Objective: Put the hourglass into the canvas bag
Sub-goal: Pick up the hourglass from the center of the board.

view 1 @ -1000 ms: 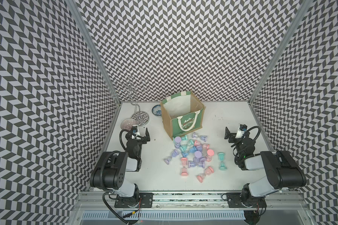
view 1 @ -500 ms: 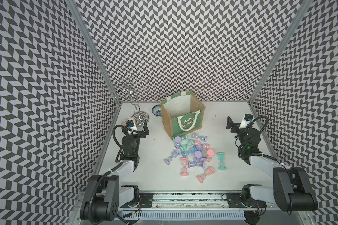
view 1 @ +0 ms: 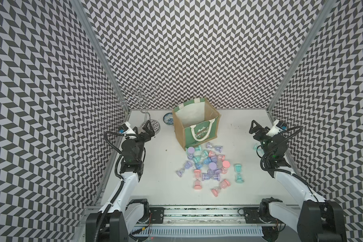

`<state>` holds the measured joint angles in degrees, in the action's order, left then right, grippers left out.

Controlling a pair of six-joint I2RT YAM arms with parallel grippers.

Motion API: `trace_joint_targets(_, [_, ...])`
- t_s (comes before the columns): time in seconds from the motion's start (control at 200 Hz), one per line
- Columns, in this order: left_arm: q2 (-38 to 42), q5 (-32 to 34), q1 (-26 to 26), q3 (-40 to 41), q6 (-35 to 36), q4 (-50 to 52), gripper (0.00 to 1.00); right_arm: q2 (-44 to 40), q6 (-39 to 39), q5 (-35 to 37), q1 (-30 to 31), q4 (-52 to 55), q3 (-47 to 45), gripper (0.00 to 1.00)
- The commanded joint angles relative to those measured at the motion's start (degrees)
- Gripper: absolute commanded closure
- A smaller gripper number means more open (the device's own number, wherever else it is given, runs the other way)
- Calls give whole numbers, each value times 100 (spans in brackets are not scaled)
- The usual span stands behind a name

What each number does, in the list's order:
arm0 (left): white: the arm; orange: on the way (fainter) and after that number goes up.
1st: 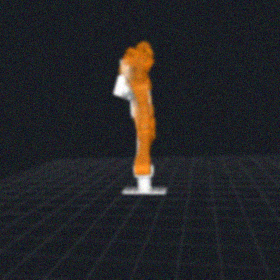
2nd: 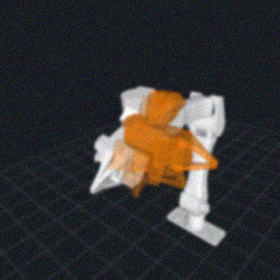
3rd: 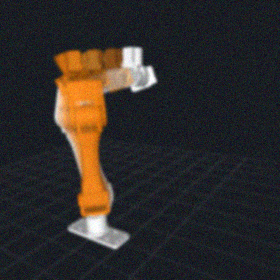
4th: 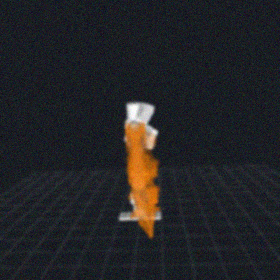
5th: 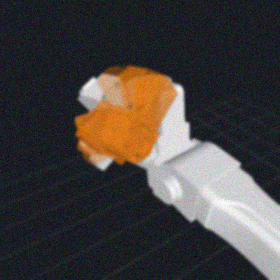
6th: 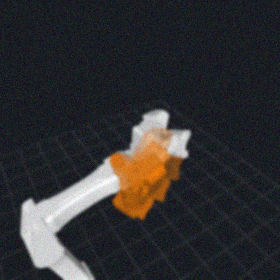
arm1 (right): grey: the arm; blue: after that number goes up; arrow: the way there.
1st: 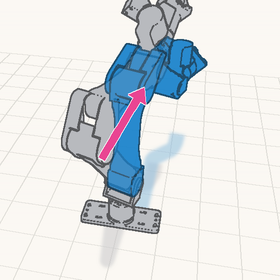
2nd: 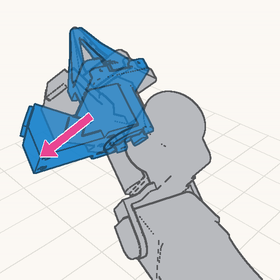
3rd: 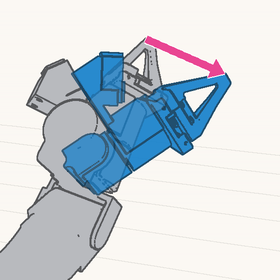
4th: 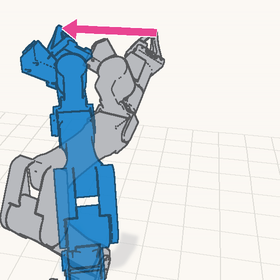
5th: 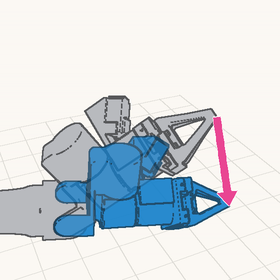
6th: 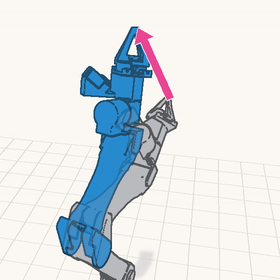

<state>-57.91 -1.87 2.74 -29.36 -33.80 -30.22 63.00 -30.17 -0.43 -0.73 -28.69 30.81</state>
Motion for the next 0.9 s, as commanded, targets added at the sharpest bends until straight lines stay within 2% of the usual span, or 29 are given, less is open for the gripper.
trace_joint_targets(0.0, [37,-418,59,-67,-527,549,1,-138,-139,-516,-13,428,169,1])
trace_joint_targets(0.19, [310,-877,-86,-209,-450,879,1,-24,-269,-832,172,1371,598,1])
trace_joint_targets(0.28, [516,-764,-355,-296,-257,1199,1,-99,-209,-791,446,1775,740,1])
trace_joint_targets(0.481, [904,-83,-1429,-626,174,2206,1,-35,43,-543,1545,2780,1243,1])
trace_joint_targets(0.651, [1213,290,-2198,-713,242,2855,1,-101,161,-634,2245,3052,1223,1])
trace_joint_targets(0.741, [1203,512,-2628,-834,345,3235,2,-99,220,-832,2652,3159,1156,1])
trace_joint_targets(0.896, [1087,812,-3351,-904,271,3819,4,18,314,-564,3598,3454,1173,1])
